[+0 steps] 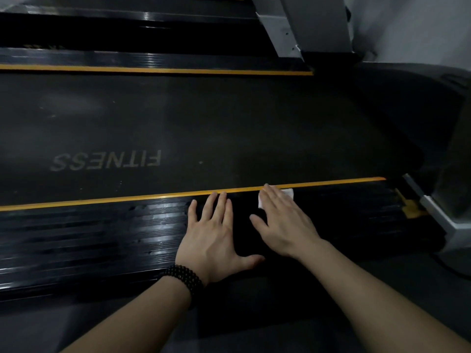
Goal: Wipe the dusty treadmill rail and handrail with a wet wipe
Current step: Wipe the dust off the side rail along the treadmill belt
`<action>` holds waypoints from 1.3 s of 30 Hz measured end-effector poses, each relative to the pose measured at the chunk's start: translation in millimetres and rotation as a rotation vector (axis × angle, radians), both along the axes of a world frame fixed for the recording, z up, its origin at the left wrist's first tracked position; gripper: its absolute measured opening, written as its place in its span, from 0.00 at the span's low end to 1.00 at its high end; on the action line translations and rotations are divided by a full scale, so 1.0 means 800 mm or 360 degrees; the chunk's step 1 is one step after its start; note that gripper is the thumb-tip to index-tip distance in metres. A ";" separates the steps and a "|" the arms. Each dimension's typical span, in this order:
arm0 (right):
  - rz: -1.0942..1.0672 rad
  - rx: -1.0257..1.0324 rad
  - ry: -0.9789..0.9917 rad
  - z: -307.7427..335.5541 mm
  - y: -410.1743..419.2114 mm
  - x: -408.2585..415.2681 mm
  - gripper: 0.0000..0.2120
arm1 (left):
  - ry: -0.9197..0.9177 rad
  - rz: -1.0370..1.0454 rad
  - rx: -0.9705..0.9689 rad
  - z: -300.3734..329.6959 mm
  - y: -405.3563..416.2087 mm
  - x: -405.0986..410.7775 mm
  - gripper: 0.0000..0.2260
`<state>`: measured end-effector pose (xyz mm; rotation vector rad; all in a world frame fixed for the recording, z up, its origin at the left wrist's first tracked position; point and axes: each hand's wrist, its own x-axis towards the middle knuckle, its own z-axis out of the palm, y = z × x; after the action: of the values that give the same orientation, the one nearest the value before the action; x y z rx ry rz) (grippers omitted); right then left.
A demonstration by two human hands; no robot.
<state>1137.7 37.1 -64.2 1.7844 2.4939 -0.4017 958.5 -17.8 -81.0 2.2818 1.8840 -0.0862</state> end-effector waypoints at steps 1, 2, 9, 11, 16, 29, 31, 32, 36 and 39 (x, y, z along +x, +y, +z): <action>-0.0008 -0.0002 0.0022 0.000 0.008 -0.010 0.36 | -0.0001 0.0002 0.0001 0.000 0.000 0.000 0.59; 0.0028 -0.0002 0.0042 0.001 0.010 -0.020 0.36 | -0.0004 0.0004 0.0006 0.000 0.000 0.000 0.59; 0.0143 0.0035 -0.0010 0.003 -0.032 0.008 0.37 | -0.0005 0.0006 0.0024 0.000 0.000 0.000 0.58; 0.0019 0.0008 -0.0042 0.002 -0.006 0.004 0.37 | -0.0009 0.0002 0.0009 0.001 -0.001 0.000 0.59; 0.0209 -0.0009 0.0073 0.004 -0.016 -0.024 0.37 | -0.0008 0.0004 0.0018 0.002 -0.002 0.000 0.56; 0.0294 -0.0041 0.0146 0.005 -0.026 -0.025 0.35 | -0.0059 0.0023 0.0044 -0.002 -0.001 -0.001 0.56; 0.0282 -0.0049 0.0201 0.004 -0.043 -0.007 0.34 | -0.0066 0.0037 0.0061 -0.003 -0.001 -0.001 0.56; 0.0206 -0.0057 0.0241 0.004 -0.044 0.003 0.34 | -0.0073 0.0046 0.0061 -0.002 -0.001 -0.001 0.57; -0.0108 -0.0163 0.0465 0.015 -0.025 0.006 0.33 | -0.0075 0.0078 0.0042 -0.001 -0.003 -0.002 0.62; 0.0031 -0.0140 0.0473 0.017 -0.023 -0.021 0.34 | -0.0049 0.0144 0.0041 0.000 -0.006 -0.001 0.61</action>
<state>1120.7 18.4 -50.4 1.7800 2.6292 -0.8177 958.1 -22.6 -80.9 2.1972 1.9803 -0.0145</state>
